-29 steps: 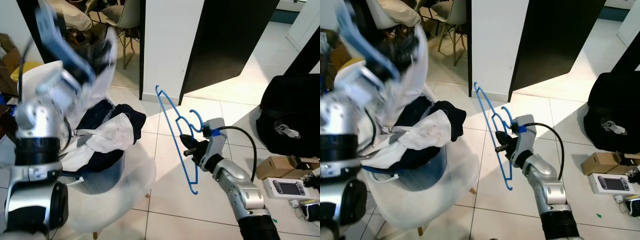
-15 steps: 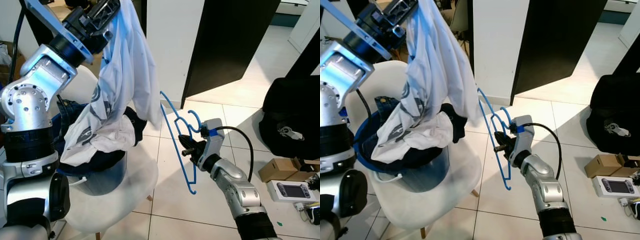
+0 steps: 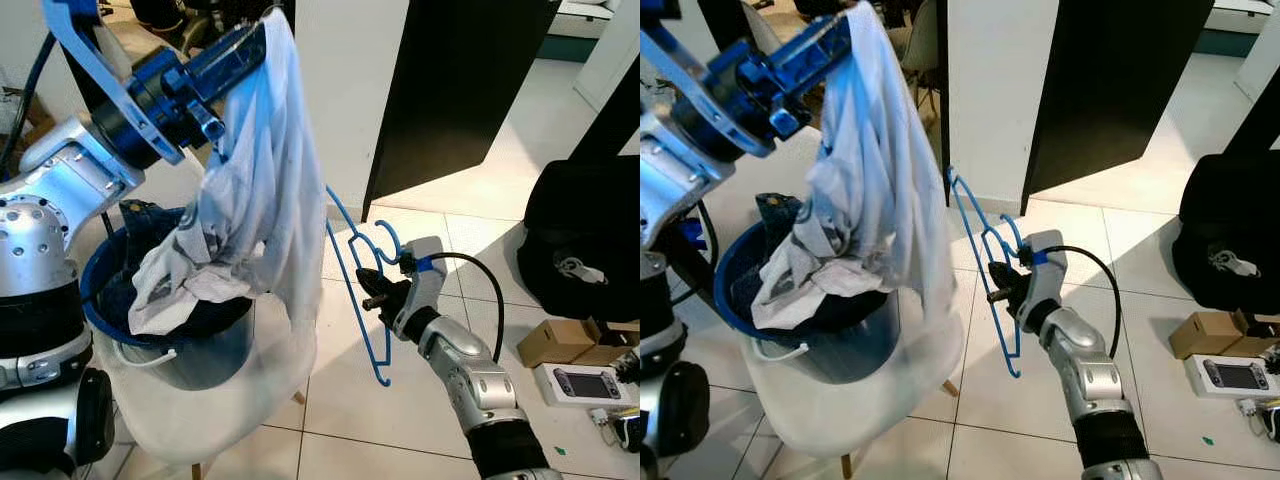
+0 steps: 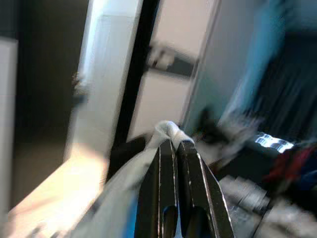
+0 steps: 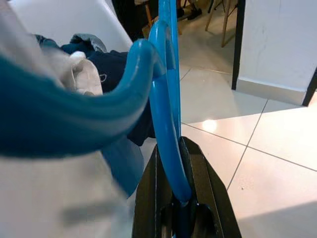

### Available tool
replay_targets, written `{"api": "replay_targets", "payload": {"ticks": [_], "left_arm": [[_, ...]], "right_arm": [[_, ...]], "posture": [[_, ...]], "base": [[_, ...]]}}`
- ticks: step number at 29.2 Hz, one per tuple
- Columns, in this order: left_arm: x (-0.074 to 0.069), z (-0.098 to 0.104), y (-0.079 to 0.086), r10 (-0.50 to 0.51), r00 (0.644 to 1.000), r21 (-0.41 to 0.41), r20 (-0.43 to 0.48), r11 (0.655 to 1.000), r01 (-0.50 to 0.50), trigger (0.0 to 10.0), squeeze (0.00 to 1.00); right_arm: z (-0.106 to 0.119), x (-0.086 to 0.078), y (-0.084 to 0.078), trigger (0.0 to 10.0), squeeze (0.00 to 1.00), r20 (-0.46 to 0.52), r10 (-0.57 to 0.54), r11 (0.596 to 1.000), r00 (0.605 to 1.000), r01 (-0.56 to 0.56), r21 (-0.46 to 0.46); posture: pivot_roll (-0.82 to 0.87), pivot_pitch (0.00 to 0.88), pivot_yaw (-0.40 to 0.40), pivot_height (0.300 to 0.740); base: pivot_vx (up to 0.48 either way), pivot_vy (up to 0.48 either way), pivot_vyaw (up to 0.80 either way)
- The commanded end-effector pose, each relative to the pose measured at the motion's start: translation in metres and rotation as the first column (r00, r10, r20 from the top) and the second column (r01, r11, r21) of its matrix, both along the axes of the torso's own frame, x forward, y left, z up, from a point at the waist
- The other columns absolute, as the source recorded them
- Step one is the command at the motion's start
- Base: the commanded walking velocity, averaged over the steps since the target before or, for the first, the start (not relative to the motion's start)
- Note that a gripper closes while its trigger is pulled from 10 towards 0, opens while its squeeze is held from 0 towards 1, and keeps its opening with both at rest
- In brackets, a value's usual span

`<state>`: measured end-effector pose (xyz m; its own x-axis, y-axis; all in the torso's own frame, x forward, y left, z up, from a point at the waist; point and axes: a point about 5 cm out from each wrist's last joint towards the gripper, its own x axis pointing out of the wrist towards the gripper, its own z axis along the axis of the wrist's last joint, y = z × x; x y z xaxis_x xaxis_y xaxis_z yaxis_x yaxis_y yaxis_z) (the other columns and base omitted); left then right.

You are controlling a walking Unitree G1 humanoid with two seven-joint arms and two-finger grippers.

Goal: Hang hanger

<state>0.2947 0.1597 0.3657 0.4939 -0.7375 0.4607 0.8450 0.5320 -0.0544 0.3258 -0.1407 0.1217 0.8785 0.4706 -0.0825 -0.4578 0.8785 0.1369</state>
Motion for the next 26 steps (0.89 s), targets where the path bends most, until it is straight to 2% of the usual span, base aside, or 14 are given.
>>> {"api": "replay_targets", "payload": {"ticks": [1, 7, 9, 12, 13, 14, 15, 16, 17, 18, 20, 21, 23, 26], "left_arm": [[0.007, -0.008, 0.003, 0.112, 0.994, 0.086, -0.004, 0.990, -0.111, 0.0, 0.00], [0.031, -0.030, 0.023, 0.397, 0.917, 0.243, -0.030, 0.893, -0.379, 0.0, 0.00], [0.034, -0.032, 0.030, 0.445, 0.895, 0.247, -0.031, 0.871, -0.424, 0.0, 0.00], [0.039, -0.023, 0.061, 0.624, 0.781, 0.195, -0.020, 0.769, -0.609, 0.0, 0.00], [0.039, -0.023, 0.061, 0.624, 0.781, 0.195, -0.020, 0.769, -0.609, 0.0, 0.00], [0.040, -0.017, 0.075, 0.694, 0.720, 0.159, -0.020, 0.713, -0.683, 0.0, 0.00], [0.038, -0.009, 0.091, 0.779, 0.627, 0.130, 0.002, 0.622, -0.772, 0.0, 0.00], [0.038, -0.009, 0.091, 0.779, 0.627, 0.130, 0.002, 0.622, -0.772, 0.0, 0.00], [0.033, 0.000, 0.112, 0.868, 0.497, 0.093, 0.012, 0.494, -0.865, 0.0, 0.00], [0.033, 0.000, 0.112, 0.868, 0.497, 0.093, 0.012, 0.494, -0.865, 0.0, 0.00], [0.019, 0.013, 0.139, 0.966, 0.257, 0.041, 0.027, 0.255, -0.966, 0.0, 0.00], [0.019, 0.013, 0.139, 0.966, 0.257, 0.041, 0.027, 0.255, -0.966, 0.0, 0.00], [0.011, 0.018, 0.140, 0.984, 0.166, 0.022, 0.062, 0.165, -0.986, 0.0, 0.00], [0.010, 0.020, 0.134, 0.983, 0.162, 0.015, 0.091, 0.162, -0.987, 0.0, 0.00]], "right_arm": [[-0.001, 0.000, -0.001, 10.0, 0.00, 0.010, -0.008, 1.000, 1.000, 0.008, -0.004], [-0.002, 0.000, -0.001, 10.0, 0.00, 0.011, -0.005, 1.000, 1.000, 0.005, -0.004], [-0.002, 0.000, -0.001, 10.0, 0.00, 0.011, -0.004, 1.000, 1.000, 0.004, -0.004], [-0.002, 0.000, -0.002, 10.0, 0.00, 0.011, -0.003, 1.000, 1.000, 0.003, -0.005], [-0.002, 0.000, -0.002, 10.0, 0.00, 0.011, -0.003, 1.000, 1.000, 0.003, -0.005], [-0.002, 0.000, -0.002, 10.0, 0.00, 0.011, -0.003, 1.000, 1.000, 0.003, -0.005], [-0.002, 0.000, -0.002, 10.0, 0.00, 0.011, -0.002, 1.000, 1.000, 0.002, -0.004], [-0.002, 0.000, -0.002, 10.0, 0.00, 0.011, -0.002, 1.000, 1.000, 0.002, -0.004], [-0.002, 0.000, -0.003, 10.0, 0.00, 0.011, -0.002, 1.000, 1.000, 0.002, -0.004], [-0.002, 0.000, -0.003, 10.0, 0.00, 0.011, -0.002, 1.000, 1.000, 0.002, -0.004], [-0.002, 0.000, -0.003, 10.0, 0.00, 0.010, -0.001, 1.000, 1.000, 0.001, -0.003], [-0.002, 0.000, -0.003, 10.0, 0.00, 0.010, -0.001, 1.000, 1.000, 0.001, -0.003], [-0.002, 0.000, -0.003, 10.0, 0.00, 0.010, -0.001, 1.000, 1.000, 0.001, -0.002], [-0.002, 0.001, -0.003, 10.0, 0.00, 0.009, -0.001, 1.000, 1.000, 0.001, -0.002]], "posture": [[-0.01, 0.049, -0.015, 0.740], [0.00, 0.047, -0.017, 0.740], [-0.01, 0.047, -0.017, 0.740], [-0.01, 0.047, -0.021, 0.740], [-0.01, 0.047, -0.021, 0.740], [-0.01, 0.047, -0.021, 0.740], [0.00, 0.049, -0.023, 0.740], [0.00, 0.049, -0.023, 0.740], [0.00, 0.050, -0.024, 0.740], [0.00, 0.050, -0.024, 0.740], [0.00, 0.053, -0.024, 0.740], [0.00, 0.053, -0.024, 0.740], [0.00, 0.056, -0.027, 0.740], [0.00, 0.056, -0.027, 0.740]], "base": [[0.000, 0.000, 0.00], [0.000, 0.000, 0.00], [0.000, 0.000, 0.00], [0.000, 0.000, 0.00], [0.000, 0.000, 0.00], [0.000, 0.000, 0.00], [0.000, 0.000, 0.00], [0.000, 0.000, 0.00], [0.000, 0.000, 0.00], [0.000, 0.000, 0.00], [0.000, 0.000, 0.00], [0.000, 0.000, 0.00], [0.000, 0.000, 0.00], [0.000, 0.000, 0.00]]}}
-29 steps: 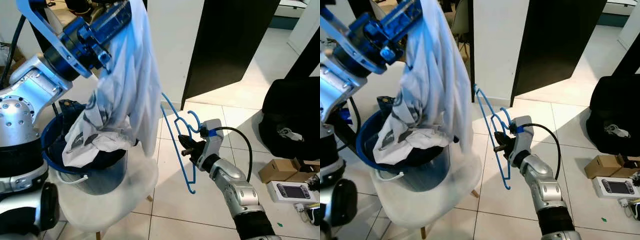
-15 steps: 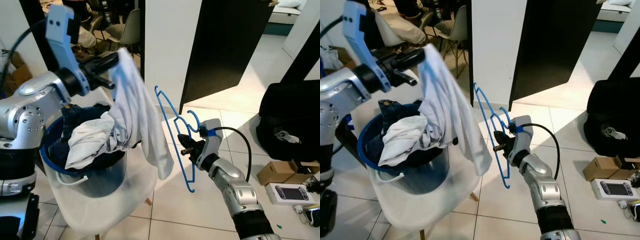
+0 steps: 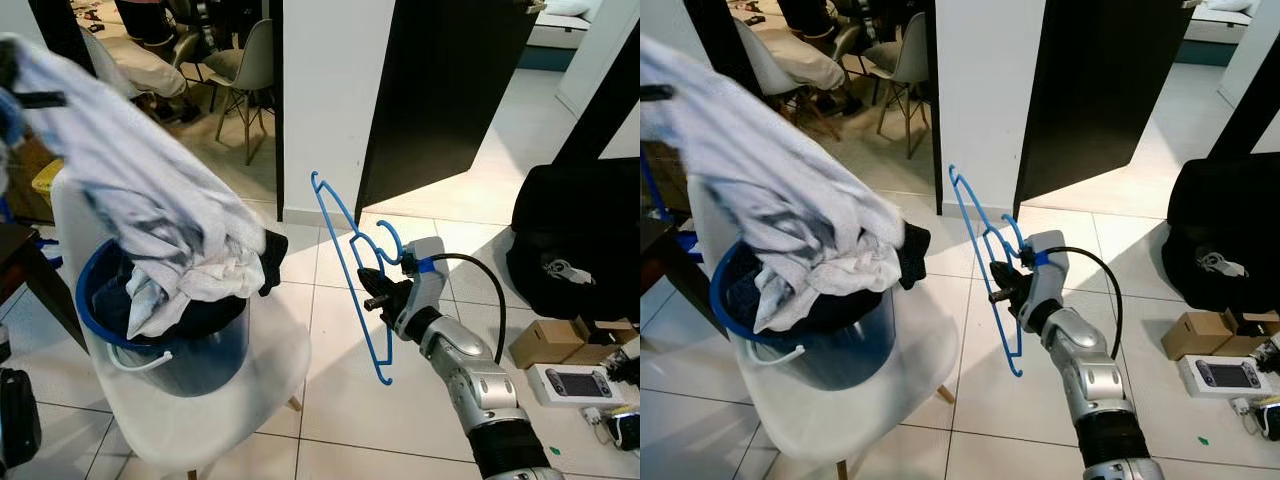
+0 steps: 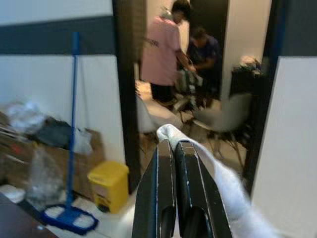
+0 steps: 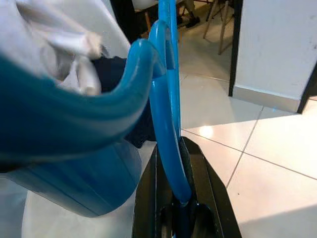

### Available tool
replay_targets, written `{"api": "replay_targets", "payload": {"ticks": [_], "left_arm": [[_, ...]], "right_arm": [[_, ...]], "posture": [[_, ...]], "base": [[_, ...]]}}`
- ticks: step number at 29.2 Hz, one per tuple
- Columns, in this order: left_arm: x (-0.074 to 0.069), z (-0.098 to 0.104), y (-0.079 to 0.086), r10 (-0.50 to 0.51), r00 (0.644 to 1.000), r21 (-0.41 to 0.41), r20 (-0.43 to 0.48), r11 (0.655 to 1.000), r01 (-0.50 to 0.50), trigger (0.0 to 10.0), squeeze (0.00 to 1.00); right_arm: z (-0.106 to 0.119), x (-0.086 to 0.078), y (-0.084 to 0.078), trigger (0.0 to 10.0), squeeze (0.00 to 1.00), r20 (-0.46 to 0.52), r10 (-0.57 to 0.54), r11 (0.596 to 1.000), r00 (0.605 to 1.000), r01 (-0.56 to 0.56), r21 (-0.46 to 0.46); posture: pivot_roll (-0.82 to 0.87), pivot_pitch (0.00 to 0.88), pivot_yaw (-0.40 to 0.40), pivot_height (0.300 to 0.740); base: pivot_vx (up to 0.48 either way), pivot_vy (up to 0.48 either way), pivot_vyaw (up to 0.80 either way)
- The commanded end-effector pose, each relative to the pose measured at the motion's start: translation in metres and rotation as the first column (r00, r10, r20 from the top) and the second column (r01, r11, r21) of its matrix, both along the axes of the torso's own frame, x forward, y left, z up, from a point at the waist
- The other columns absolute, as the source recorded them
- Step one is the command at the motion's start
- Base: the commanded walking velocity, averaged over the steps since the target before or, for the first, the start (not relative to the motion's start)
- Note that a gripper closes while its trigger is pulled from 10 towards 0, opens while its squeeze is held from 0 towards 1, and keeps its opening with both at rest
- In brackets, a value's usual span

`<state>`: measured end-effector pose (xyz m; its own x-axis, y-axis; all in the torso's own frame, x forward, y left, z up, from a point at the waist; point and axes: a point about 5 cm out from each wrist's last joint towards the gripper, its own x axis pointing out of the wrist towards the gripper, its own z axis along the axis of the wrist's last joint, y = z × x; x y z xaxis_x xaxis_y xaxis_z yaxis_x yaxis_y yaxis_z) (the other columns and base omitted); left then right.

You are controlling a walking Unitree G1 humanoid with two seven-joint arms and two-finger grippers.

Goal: Hang hanger

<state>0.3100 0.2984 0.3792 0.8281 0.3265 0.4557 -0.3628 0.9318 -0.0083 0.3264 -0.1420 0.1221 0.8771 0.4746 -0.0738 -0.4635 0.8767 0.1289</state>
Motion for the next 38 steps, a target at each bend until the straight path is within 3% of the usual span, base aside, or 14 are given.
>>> {"api": "replay_targets", "payload": {"ticks": [1, 4, 8, 9, 10, 12, 13, 15, 17, 20, 25, 31, 32, 38], "left_arm": [[-0.006, 0.006, -0.005, 0.026, 0.999, 0.051, 0.025, 0.998, -0.027, 0.0, 0.00], [-0.005, 0.003, -0.026, 0.035, 0.999, 0.111, 0.027, 0.993, -0.037, 0.0, 0.00], [0.005, -0.011, -0.044, -0.016, 1.000, 0.107, -0.013, 0.994, 0.017, 0.0, 0.00], [0.017, -0.033, -0.070, -0.132, 0.988, 0.058, -0.086, 0.989, 0.137, 0.0, 0.00], [0.017, -0.033, -0.070, -0.132, 0.988, 0.058, -0.086, 0.989, 0.137, 0.0, 0.00], [0.026, -0.057, -0.097, -0.246, 0.951, 0.031, -0.185, 0.966, 0.256, 0.0, 0.00], [0.026, -0.057, -0.097, -0.246, 0.951, 0.031, -0.185, 0.966, 0.256, 0.0, 0.00], [0.028, -0.082, -0.121, -0.332, 0.903, -0.031, -0.274, 0.941, 0.336, 0.0, 0.00], [0.028, -0.082, -0.121, -0.332, 0.903, -0.031, -0.274, 0.941, 0.336, 0.0, 0.00], [0.025, -0.111, -0.144, -0.403, 0.840, -0.102, -0.364, 0.913, 0.394, 0.0, 0.00], [0.020, -0.121, -0.151, -0.408, 0.822, -0.108, -0.397, 0.910, 0.399, 0.0, 0.00], [0.019, -0.128, -0.150, -0.382, 0.814, -0.074, -0.437, 0.918, 0.390, 2.1, 0.00], [0.019, -0.128, -0.147, -0.362, 0.818, -0.055, -0.446, 0.924, 0.379, 10.0, 1.00], [0.018, -0.121, -0.140, -0.320, 0.838, -0.004, -0.442, 0.935, 0.355, 10.0, 1.00]], "right_arm": [[-0.002, 0.000, -0.002, 10.0, 0.00, -0.002, -0.006, 1.000, 1.000, 0.006, 0.001], [-0.002, 0.001, -0.001, 10.0, 0.00, -0.002, -0.005, 1.000, 1.000, 0.005, 0.001], [-0.002, 0.001, 0.000, 10.0, 0.00, -0.002, -0.005, 1.000, 1.000, 0.005, 0.003], [-0.001, 0.001, 0.000, 10.0, 0.00, -0.003, -0.003, 1.000, 1.000, 0.003, 0.003], [-0.001, 0.001, 0.000, 10.0, 0.00, -0.003, -0.003, 1.000, 1.000, 0.003, 0.003], [-0.001, 0.001, 0.000, 10.0, 0.00, -0.003, -0.004, 1.000, 1.000, 0.004, 0.004], [-0.001, 0.001, 0.000, 10.0, 0.00, -0.003, -0.004, 1.000, 1.000, 0.004, 0.004], [-0.001, 0.001, 0.000, 10.0, 0.00, -0.004, -0.006, 1.000, 1.000, 0.006, 0.006], [-0.001, 0.001, 0.000, 10.0, 0.00, -0.004, -0.006, 1.000, 1.000, 0.006, 0.006], [-0.001, 0.000, -0.001, 10.0, 0.00, -0.006, -0.007, 1.000, 1.000, 0.007, 0.007], [-0.001, 0.000, -0.002, 10.0, 0.00, -0.009, -0.006, 1.000, 1.000, 0.006, 0.007], [-0.001, 0.001, -0.002, 10.0, 0.00, -0.012, -0.004, 1.000, 1.000, 0.004, 0.008], [-0.002, 0.001, -0.002, 10.0, 0.00, -0.012, -0.004, 1.000, 1.000, 0.004, 0.009], [-0.002, 0.001, -0.002, 10.0, 0.00, -0.013, -0.005, 1.000, 1.000, 0.005, 0.009]], "posture": [[0.00, 0.056, -0.027, 0.740], [0.00, 0.058, -0.026, 0.740], [0.00, 0.057, -0.026, 0.740], [0.00, 0.059, -0.024, 0.740], [0.00, 0.059, -0.024, 0.740], [0.00, 0.062, -0.022, 0.740], [0.00, 0.062, -0.022, 0.740], [0.00, 0.065, -0.020, 0.740], [0.00, 0.065, -0.020, 0.740], [0.00, 0.069, -0.024, 0.740], [0.00, 0.071, -0.028, 0.740], [0.00, 0.072, -0.028, 0.740], [0.00, 0.071, -0.028, 0.740], [0.00, 0.070, -0.029, 0.740]], "base": [[0.000, 0.000, 0.00], [0.000, 0.000, 0.00], [0.000, 0.000, 0.00], [0.000, 0.000, 0.00], [0.000, 0.000, 0.00], [0.000, 0.000, 0.00], [0.000, 0.000, 0.00], [0.000, 0.000, 0.00], [0.000, 0.000, 0.00], [0.000, 0.000, 0.00], [0.000, 0.000, 0.00], [0.000, 0.000, 0.00], [0.000, 0.000, 0.00], [0.000, 0.000, 0.00]]}}
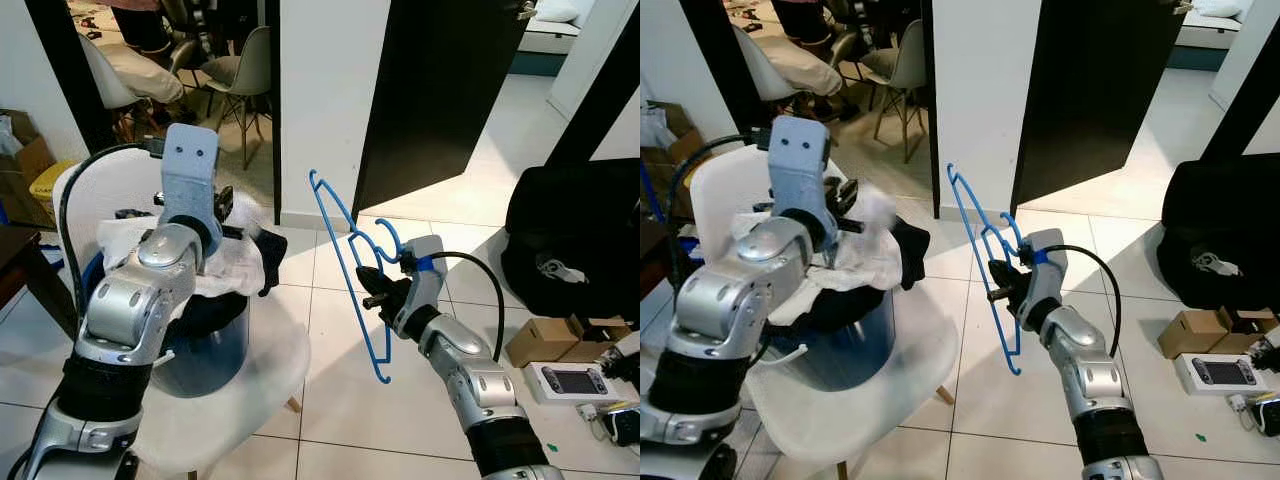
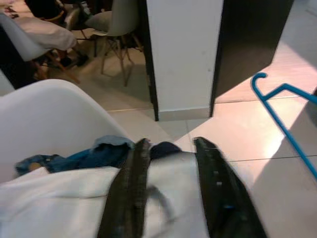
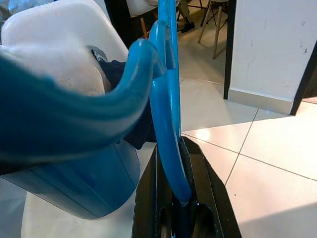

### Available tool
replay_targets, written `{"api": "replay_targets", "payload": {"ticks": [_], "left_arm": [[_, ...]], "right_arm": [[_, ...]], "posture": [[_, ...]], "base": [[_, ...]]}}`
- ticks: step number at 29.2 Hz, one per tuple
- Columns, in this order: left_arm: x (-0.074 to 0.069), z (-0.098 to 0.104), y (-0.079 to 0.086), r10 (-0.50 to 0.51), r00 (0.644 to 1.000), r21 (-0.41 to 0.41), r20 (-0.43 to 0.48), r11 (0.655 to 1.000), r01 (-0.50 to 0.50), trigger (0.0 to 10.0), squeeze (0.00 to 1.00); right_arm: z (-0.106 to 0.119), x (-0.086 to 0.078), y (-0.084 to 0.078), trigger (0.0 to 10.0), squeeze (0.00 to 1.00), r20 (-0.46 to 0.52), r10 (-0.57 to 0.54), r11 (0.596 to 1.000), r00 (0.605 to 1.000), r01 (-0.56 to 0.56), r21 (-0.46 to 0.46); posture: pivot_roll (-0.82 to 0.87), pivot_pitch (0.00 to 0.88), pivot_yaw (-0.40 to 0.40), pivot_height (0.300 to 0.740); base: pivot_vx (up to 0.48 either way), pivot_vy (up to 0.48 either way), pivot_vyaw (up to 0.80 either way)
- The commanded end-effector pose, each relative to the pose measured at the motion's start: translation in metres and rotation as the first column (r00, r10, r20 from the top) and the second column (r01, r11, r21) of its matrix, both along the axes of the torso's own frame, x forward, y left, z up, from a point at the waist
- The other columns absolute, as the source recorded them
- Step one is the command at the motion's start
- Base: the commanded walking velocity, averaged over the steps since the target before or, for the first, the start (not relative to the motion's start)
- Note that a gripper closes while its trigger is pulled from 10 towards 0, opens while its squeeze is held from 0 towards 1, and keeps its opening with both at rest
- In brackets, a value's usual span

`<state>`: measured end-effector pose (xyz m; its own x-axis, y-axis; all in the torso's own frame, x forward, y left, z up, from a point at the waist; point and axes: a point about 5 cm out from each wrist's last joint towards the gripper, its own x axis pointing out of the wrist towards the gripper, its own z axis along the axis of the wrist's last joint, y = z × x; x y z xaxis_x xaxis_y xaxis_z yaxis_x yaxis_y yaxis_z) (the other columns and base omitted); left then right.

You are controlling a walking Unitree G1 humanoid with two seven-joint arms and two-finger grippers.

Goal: Hang hanger

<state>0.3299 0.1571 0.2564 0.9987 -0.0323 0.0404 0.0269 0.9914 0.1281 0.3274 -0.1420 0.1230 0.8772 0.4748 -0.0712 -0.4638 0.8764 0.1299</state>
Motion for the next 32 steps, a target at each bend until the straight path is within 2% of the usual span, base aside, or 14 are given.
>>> {"api": "replay_targets", "payload": {"ticks": [1, 2, 7, 8, 10, 11, 12, 15, 16, 18, 20, 32], "left_arm": [[-0.002, 0.005, 0.003, 0.004, 1.000, 0.029, 0.015, 1.000, -0.004, 10.0, 1.00], [-0.002, 0.005, 0.003, 0.004, 1.000, 0.029, 0.015, 1.000, -0.004, 10.0, 1.00], [-0.003, 0.034, 0.007, -0.090, 0.982, 0.087, 0.166, 0.993, 0.076, 10.0, 1.00], [-0.003, 0.034, 0.007, -0.090, 0.982, 0.087, 0.166, 0.993, 0.076, 10.0, 1.00], [-0.005, 0.046, 0.010, -0.134, 0.965, 0.143, 0.227, 0.984, 0.103, 10.0, 1.00], [-0.005, 0.046, 0.010, -0.134, 0.965, 0.143, 0.227, 0.984, 0.103, 10.0, 1.00], [-0.005, 0.046, 0.010, -0.155, 0.962, 0.165, 0.223, 0.979, 0.120, 10.0, 0.10], [-0.005, 0.045, 0.009, -0.167, 0.962, 0.176, 0.215, 0.976, 0.130, 10.0, 0.10], [-0.006, 0.037, 0.005, -0.172, 0.966, 0.162, 0.195, 0.977, 0.141, 10.0, 0.00], [-0.008, 0.024, -0.004, -0.175, 0.969, 0.148, 0.172, 0.978, 0.150, 10.0, 0.00], [-0.009, 0.020, -0.009, -0.174, 0.971, 0.143, 0.166, 0.978, 0.151, 10.0, 0.00], [-0.009, 0.010, -0.021, -0.216, 0.965, 0.122, 0.152, 0.972, 0.198, 10.0, 0.00]], "right_arm": [[-0.003, 0.000, -0.002, 10.0, 0.00, -0.015, -0.004, 1.000, 1.000, 0.004, 0.007], [-0.003, 0.000, -0.002, 10.0, 0.00, -0.015, -0.004, 1.000, 1.000, 0.004, 0.007], [-0.003, -0.001, -0.001, 10.0, 0.00, -0.015, -0.003, 1.000, 1.000, 0.003, 0.009], [-0.003, -0.001, -0.001, 10.0, 0.00, -0.015, -0.003, 1.000, 1.000, 0.003, 0.009], [-0.003, -0.001, -0.001, 10.0, 0.00, -0.014, -0.001, 1.000, 1.000, 0.002, 0.011], [-0.003, -0.001, -0.001, 10.0, 0.00, -0.014, -0.001, 1.000, 1.000, 0.002, 0.011], [-0.002, -0.001, -0.001, 10.0, 0.00, -0.013, 0.000, 1.000, 1.000, 0.000, 0.010], [-0.002, -0.001, -0.001, 10.0, 0.00, -0.012, 0.000, 1.000, 1.000, 0.000, 0.009], [-0.002, -0.002, 0.000, 10.0, 0.00, 0.008, 0.018, 1.000, 1.000, -0.017, -0.021], [0.000, -0.005, 0.005, 10.0, 0.00, 0.038, 0.061, 0.996, 0.997, -0.058, -0.070], [0.000, -0.006, 0.005, 10.0, 0.00, 0.045, 0.071, 0.995, 0.996, -0.067, -0.078], [0.000, -0.005, 0.006, 10.0, 0.00, 0.042, 0.080, 0.994, 0.996, -0.077, -0.075]], "posture": [[0.00, 0.070, -0.029, 0.740], [0.00, 0.070, -0.029, 0.740], [0.00, 0.070, -0.030, 0.740], [0.00, 0.070, -0.030, 0.740], [0.00, 0.069, -0.029, 0.740], [0.00, 0.069, -0.029, 0.740], [0.00, 0.069, -0.027, 0.740], [0.00, 0.069, -0.027, 0.740], [-0.01, 0.070, -0.025, 0.740], [-0.01, 0.068, -0.028, 0.740], [0.00, 0.067, -0.031, 0.740], [0.00, 0.054, -0.032, 0.740]], "base": [[0.000, 0.000, 0.00], [0.000, 0.000, 0.00], [0.000, 0.000, 0.00], [0.000, 0.000, 0.00], [0.000, 0.000, 0.00], [0.000, 0.000, 0.00], [0.000, 0.000, 0.00], [0.000, 0.000, 0.00], [0.000, -0.360, 0.48], [0.000, -0.437, 0.79], [0.000, -0.439, 0.79], [0.000, -0.441, 0.79]]}}
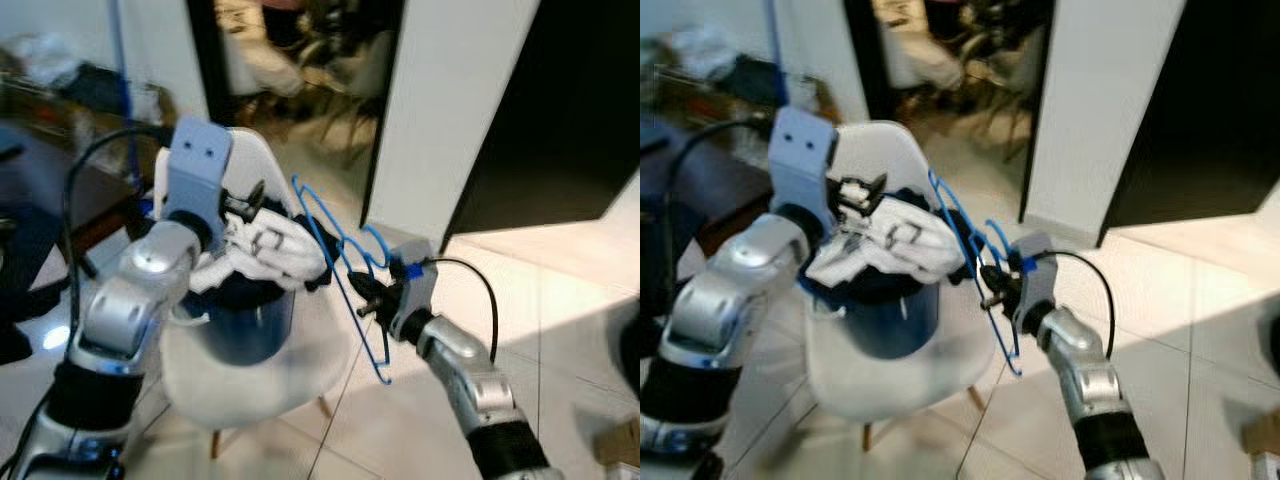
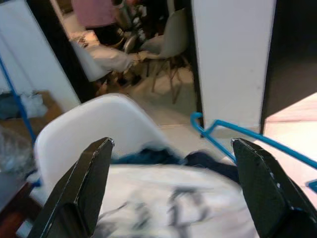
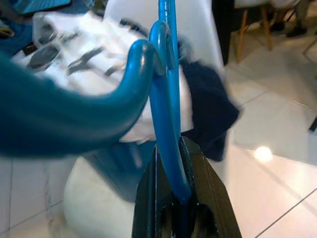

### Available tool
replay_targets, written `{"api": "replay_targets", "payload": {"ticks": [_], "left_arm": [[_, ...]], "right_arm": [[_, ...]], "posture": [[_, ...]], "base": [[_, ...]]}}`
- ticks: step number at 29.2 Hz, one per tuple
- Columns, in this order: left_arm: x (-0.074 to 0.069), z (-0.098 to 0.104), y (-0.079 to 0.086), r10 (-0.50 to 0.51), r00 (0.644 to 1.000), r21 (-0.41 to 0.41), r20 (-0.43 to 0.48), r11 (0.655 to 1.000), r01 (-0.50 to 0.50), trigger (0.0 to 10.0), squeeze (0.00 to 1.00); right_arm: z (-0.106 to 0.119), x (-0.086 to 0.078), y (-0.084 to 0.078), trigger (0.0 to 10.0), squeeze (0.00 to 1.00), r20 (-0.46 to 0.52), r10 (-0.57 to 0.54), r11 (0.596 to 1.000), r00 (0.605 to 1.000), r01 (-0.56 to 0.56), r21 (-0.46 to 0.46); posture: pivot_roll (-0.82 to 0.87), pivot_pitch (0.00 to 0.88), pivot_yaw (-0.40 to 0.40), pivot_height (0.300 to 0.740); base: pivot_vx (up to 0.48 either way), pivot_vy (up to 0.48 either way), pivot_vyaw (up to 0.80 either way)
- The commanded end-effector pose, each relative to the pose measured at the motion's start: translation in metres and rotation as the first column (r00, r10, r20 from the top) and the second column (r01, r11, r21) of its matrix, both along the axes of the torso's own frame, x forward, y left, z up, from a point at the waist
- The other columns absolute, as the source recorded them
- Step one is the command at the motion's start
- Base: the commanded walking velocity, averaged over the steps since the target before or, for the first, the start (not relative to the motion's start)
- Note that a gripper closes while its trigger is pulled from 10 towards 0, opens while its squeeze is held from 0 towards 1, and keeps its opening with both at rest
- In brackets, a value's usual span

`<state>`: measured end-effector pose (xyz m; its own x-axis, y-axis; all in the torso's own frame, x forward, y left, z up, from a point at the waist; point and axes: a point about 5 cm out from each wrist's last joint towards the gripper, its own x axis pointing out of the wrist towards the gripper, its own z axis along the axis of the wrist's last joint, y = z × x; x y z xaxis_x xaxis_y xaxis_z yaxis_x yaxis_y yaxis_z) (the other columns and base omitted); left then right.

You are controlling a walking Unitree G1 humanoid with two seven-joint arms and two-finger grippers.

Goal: Hang hanger

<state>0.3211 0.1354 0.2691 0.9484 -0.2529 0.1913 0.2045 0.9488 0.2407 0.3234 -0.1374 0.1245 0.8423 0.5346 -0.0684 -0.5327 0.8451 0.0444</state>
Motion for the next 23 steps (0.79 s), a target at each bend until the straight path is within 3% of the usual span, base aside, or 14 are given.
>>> {"api": "replay_targets", "payload": {"ticks": [1, 3, 7, 15, 23], "left_arm": [[0.000, -0.003, 0.001, 0.005, 1.000, 0.011, -0.001, 1.000, -0.005, 10.0, 0.00], [0.001, -0.005, 0.000, 0.004, 1.000, 0.008, -0.007, 1.000, -0.004, 10.0, 0.00], [0.002, -0.013, 0.001, 0.014, 0.999, -0.054, -0.032, 0.998, -0.016, 10.0, 0.00], [0.002, -0.018, 0.005, 0.020, 0.999, -0.097, -0.036, 0.995, -0.024, 10.0, 0.00], [0.002, -0.029, 0.009, 0.028, 0.998, -0.093, -0.053, 0.995, -0.033, 10.0, 0.00]], "right_arm": [[-0.001, -0.001, 0.001, 10.0, 0.00, -0.001, 0.004, 1.000, 1.000, -0.004, -0.001], [-0.002, 0.000, 0.001, 10.0, 0.00, -0.006, -0.004, 1.000, 1.000, 0.005, 0.005], [-0.003, 0.002, -0.002, 10.0, 0.00, -0.020, -0.032, 0.999, 0.999, 0.033, 0.015], [-0.003, 0.003, -0.003, 10.0, 0.00, -0.020, -0.035, 0.999, 0.999, 0.035, 0.013], [-0.003, 0.006, -0.007, 10.0, 0.00, -0.021, -0.044, 0.999, 0.999, 0.044, 0.009]], "posture": [[0.00, 0.054, -0.032, 0.740], [0.00, 0.052, -0.031, 0.740], [-0.01, 0.049, -0.029, 0.740], [-0.01, 0.048, -0.029, 0.740], [-0.01, 0.043, -0.034, 0.740]], "base": [[0.000, -0.442, 0.79], [0.000, -0.289, 0.79], [0.000, 0.000, 0.00], [0.000, 0.000, 0.00], [0.346, 0.000, 0.00]]}}
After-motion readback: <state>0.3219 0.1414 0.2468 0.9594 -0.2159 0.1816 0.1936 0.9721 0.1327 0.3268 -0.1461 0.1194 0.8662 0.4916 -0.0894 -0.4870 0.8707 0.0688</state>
